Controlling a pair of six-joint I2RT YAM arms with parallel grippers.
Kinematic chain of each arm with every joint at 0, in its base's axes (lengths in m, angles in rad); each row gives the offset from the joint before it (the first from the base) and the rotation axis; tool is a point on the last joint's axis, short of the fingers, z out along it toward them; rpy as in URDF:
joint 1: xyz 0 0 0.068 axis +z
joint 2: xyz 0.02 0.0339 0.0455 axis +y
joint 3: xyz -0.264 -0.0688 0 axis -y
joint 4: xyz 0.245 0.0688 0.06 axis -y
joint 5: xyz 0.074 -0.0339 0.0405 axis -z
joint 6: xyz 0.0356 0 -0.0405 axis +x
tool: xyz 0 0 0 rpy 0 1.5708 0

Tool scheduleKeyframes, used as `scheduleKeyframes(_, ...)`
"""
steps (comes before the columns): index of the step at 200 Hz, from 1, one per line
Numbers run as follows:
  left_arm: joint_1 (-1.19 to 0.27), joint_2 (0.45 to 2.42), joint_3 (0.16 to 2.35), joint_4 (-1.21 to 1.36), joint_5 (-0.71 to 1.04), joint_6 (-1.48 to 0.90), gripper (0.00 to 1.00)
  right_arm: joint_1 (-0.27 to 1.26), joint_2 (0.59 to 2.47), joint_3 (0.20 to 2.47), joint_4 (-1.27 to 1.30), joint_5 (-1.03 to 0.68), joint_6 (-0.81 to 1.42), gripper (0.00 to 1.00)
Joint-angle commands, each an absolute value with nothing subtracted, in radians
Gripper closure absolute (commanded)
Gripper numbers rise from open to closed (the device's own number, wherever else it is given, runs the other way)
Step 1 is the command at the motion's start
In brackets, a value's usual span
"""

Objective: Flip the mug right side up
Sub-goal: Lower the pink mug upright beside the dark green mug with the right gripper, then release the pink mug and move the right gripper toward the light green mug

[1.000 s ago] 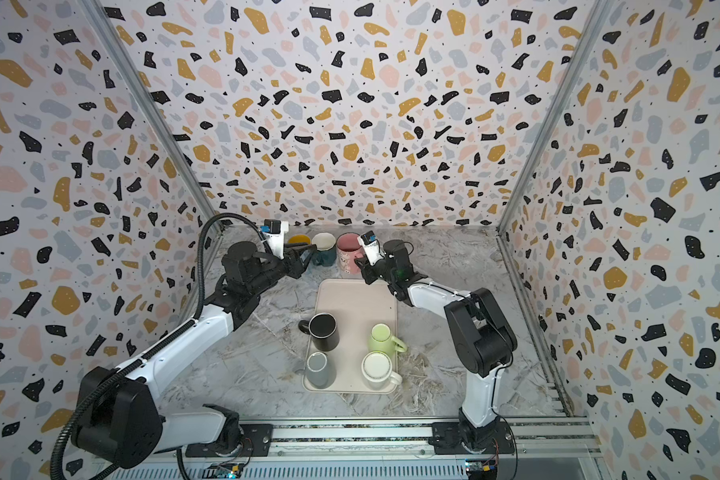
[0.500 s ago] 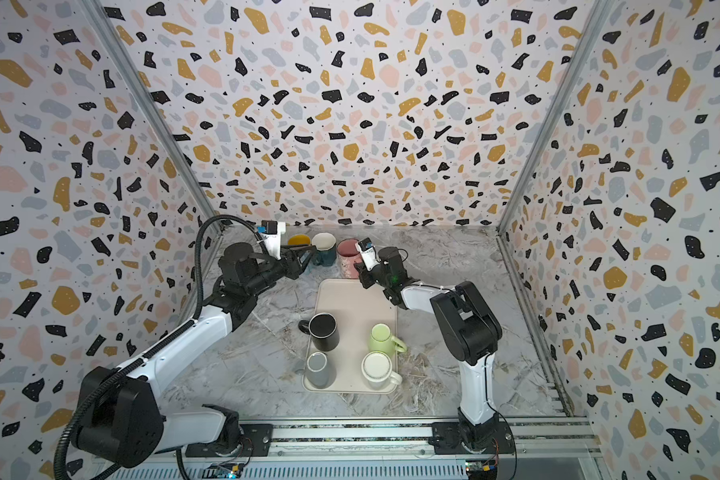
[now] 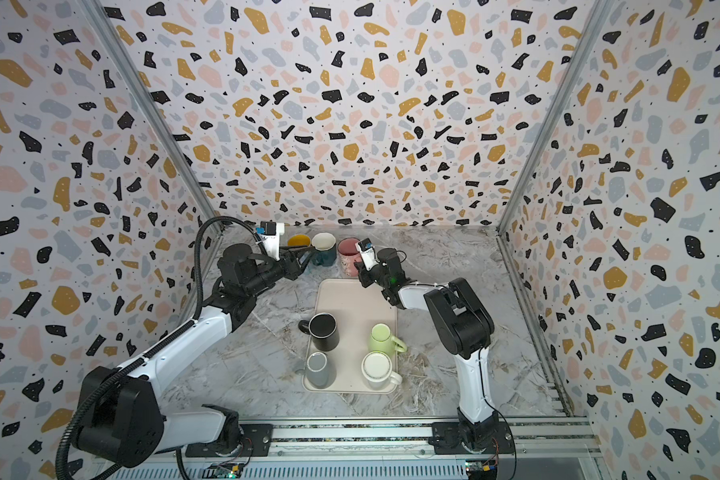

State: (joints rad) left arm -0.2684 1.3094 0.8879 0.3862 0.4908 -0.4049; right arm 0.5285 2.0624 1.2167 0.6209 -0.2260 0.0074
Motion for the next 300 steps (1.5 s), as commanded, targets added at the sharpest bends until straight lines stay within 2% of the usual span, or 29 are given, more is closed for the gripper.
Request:
scheduleKeyframes(1,-0.259,1.305,0.873,0.439,0.511,-0.405,0.59,0.533,2.054,1.296,0.768,-0.217,0.009,1.00)
scheduleKeyframes(58,-0.251,1.301,0.873,0.436,0.514,-0.405,0.58,0.532,2.099,1.325,0.767,-0.200,0.012,1.00)
scheduleKeyframes(170,-0.245,1.297,0.864,0.440,0.522,-0.403,0.57,0.534,2.086,1.302,0.760,-0.195,0.018,0.61)
scheduleKeyframes(203,-0.243,1.295,0.863,0.438,0.526,-0.405,0.57,0.533,2.071,1.280,0.765,-0.190,0.022,0.53)
scheduleKeyframes(262,-0.241,1.246,0.868,0.410,0.515,-0.403,0.56,0.533,1.915,1.155,0.759,-0.127,0.052,0.43)
scheduleKeyframes(300,-0.241,1.214,0.874,0.349,0.460,-0.385,0.56,0.530,1.696,1.129,0.446,-0.072,0.180,0.37)
